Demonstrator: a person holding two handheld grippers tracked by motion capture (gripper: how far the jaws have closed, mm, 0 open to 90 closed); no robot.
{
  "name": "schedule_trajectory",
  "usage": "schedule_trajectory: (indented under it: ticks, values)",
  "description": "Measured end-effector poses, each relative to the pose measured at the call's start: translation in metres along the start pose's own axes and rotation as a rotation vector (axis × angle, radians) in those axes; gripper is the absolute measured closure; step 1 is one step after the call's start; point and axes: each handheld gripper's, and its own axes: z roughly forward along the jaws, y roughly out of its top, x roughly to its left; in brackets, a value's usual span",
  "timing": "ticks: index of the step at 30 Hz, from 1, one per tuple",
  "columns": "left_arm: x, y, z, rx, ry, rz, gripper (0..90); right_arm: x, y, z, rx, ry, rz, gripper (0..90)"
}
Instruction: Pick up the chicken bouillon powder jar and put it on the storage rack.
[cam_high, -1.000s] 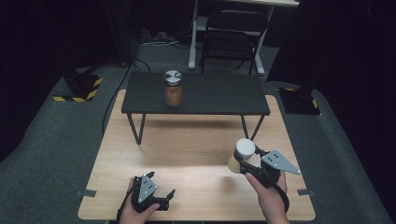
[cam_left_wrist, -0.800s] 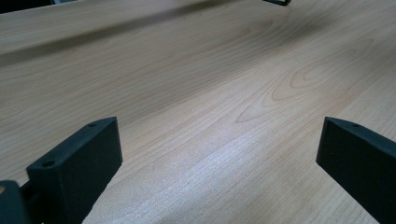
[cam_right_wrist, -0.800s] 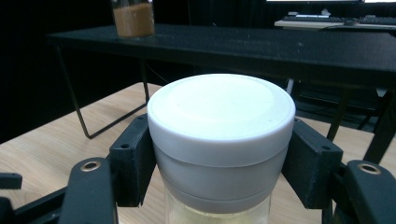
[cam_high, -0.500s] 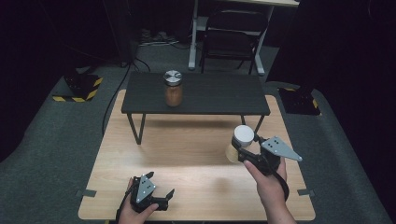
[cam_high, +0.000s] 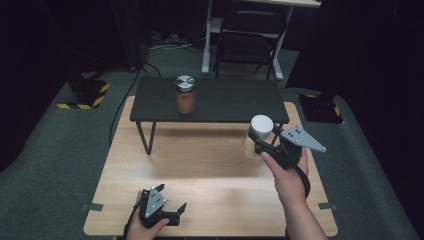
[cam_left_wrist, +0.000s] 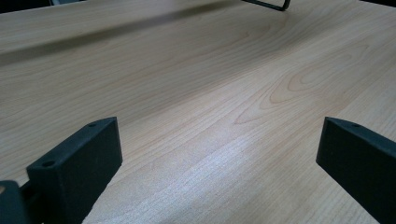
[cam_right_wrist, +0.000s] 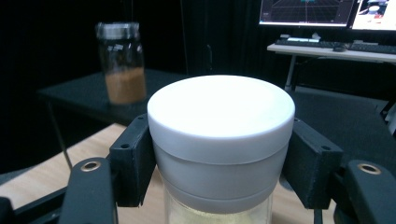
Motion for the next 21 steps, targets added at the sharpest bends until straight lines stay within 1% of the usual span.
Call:
schedule_trajectory:
  ticks: [5, 11, 17, 21]
  values:
    - [0.0, 0.0, 0.0, 0.001, -0.003, 0.003, 0.5, -0.001, 0.017, 0.008, -0.021, -0.012, 0.003, 33.9]
    - [0.002, 0.0, 0.0, 0.002, -0.008, -0.006, 0.5, 0.001, 0.035, 0.018, -0.039, -0.021, -0.012, 33.9]
    - [0.003, 0.0, 0.0, -0.001, -0.012, -0.004, 0.5, 0.004, 0.048, 0.032, -0.045, -0.029, -0.015, 33.9]
    - [0.004, -0.001, 0.0, -0.006, -0.017, -0.013, 0.5, 0.006, 0.053, 0.041, -0.042, -0.034, -0.019, 33.9]
